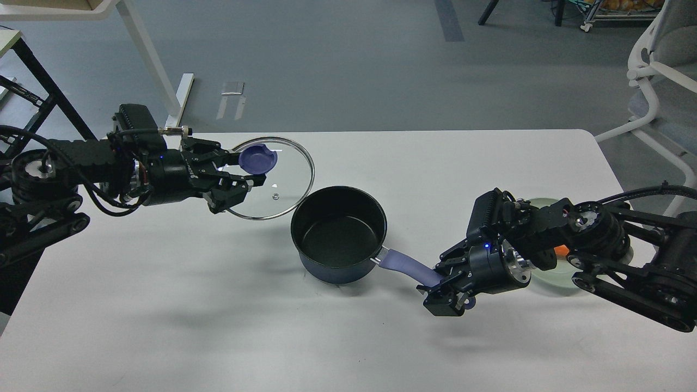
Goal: Open pot lid
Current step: 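Lift the glass lid off the pot with the left gripper, move it aside, then set the lid on the table and open the left gripper, withdraw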
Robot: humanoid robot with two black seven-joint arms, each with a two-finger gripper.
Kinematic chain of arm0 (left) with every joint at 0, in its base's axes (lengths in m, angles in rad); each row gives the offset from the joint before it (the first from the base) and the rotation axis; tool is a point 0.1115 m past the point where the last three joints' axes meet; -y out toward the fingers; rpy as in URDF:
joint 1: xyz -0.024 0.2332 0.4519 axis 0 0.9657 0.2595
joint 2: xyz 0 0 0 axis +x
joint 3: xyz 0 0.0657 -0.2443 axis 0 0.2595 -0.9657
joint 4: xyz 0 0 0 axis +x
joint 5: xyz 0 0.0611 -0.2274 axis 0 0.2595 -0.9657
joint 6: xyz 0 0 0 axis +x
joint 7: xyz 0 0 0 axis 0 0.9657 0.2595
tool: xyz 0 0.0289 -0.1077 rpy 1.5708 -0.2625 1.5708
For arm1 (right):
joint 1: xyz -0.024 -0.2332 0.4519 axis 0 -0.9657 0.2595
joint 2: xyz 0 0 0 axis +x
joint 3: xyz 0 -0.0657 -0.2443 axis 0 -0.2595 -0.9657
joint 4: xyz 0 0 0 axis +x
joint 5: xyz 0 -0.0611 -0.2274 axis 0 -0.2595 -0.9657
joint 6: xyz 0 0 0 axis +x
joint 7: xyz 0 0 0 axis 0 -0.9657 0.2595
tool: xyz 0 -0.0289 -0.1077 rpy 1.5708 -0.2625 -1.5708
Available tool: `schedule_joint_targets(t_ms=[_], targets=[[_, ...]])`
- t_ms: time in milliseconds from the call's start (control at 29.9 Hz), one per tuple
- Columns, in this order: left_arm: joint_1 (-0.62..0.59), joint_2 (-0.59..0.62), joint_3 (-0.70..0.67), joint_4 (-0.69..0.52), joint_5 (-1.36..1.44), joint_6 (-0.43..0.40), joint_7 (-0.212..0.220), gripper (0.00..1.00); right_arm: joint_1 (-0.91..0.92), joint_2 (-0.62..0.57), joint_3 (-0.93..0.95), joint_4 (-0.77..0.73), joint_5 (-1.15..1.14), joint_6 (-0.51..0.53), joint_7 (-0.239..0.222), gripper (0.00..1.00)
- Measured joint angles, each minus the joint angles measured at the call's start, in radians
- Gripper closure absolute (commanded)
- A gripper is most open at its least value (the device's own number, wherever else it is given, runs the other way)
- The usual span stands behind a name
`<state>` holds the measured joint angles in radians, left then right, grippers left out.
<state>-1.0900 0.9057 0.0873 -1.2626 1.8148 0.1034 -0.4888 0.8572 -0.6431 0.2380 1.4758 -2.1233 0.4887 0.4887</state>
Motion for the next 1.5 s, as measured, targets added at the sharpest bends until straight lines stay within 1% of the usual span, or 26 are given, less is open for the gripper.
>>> schedule_joint_targets(t_ms=[100, 234, 368, 468, 535, 635, 836, 936, 1136, 1270, 1304, 1370, 1437, 1504], targets=[[0.030, 0.077, 0.031, -0.017, 0.002, 0.031, 0.000, 0.53, 0.000, -0.002, 0.000, 0.000, 0.000, 0.000, 0.000, 0.75], [0.069, 0.154, 0.098, -0.019, 0.006, 0.119, 0.000, 0.53, 0.000, -0.002, 0.000, 0.000, 0.000, 0.000, 0.000, 0.75], [0.106, 0.187, 0.169, -0.010, 0.011, 0.204, 0.000, 0.53, 0.000, -0.003, 0.000, 0.000, 0.000, 0.000, 0.000, 0.75], [0.148, 0.184, 0.202, 0.014, 0.013, 0.261, 0.000, 0.53, 0.000, -0.003, 0.000, 0.000, 0.000, 0.000, 0.000, 0.75], [0.178, 0.176, 0.208, 0.035, 0.014, 0.284, 0.000, 0.52, 0.000, -0.003, 0.000, 0.000, 0.000, 0.000, 0.000, 0.75], [0.200, 0.154, 0.211, 0.069, 0.015, 0.307, 0.000, 0.52, 0.000, -0.002, 0.000, 0.000, 0.000, 0.000, 0.000, 0.75], [0.205, 0.094, 0.229, 0.182, 0.023, 0.343, 0.000, 0.51, 0.000, -0.001, 0.000, 0.000, 0.000, 0.000, 0.000, 0.75], [0.206, 0.080, 0.246, 0.206, 0.024, 0.349, 0.000, 0.49, 0.000, -0.001, 0.000, 0.000, 0.000, 0.000, 0.000, 0.75], [0.224, 0.077, 0.266, 0.212, 0.025, 0.352, 0.000, 0.41, 0.000, -0.001, 0.000, 0.000, 0.000, 0.000, 0.000, 0.75], [0.226, 0.076, 0.267, 0.215, 0.025, 0.352, 0.000, 0.24, 0.000, -0.001, 0.001, 0.000, 0.000, 0.000, 0.000, 0.75], [0.227, 0.075, 0.267, 0.216, 0.025, 0.352, 0.000, 0.22, 0.000, -0.001, 0.001, 0.000, 0.000, 0.000, 0.000, 0.75], [0.232, 0.075, 0.267, 0.218, 0.024, 0.352, 0.000, 0.22, 0.000, -0.001, 0.001, 0.000, 0.000, 0.000, 0.000, 0.75], [0.234, 0.074, 0.267, 0.219, 0.023, 0.352, 0.000, 0.18, 0.000, -0.001, 0.001, 0.000, 0.000, 0.000, 0.000, 0.75], [0.237, 0.073, 0.267, 0.219, 0.023, 0.352, 0.000, 0.08, 0.000, -0.001, 0.001, 0.000, 0.000, 0.000, 0.000, 0.75]])
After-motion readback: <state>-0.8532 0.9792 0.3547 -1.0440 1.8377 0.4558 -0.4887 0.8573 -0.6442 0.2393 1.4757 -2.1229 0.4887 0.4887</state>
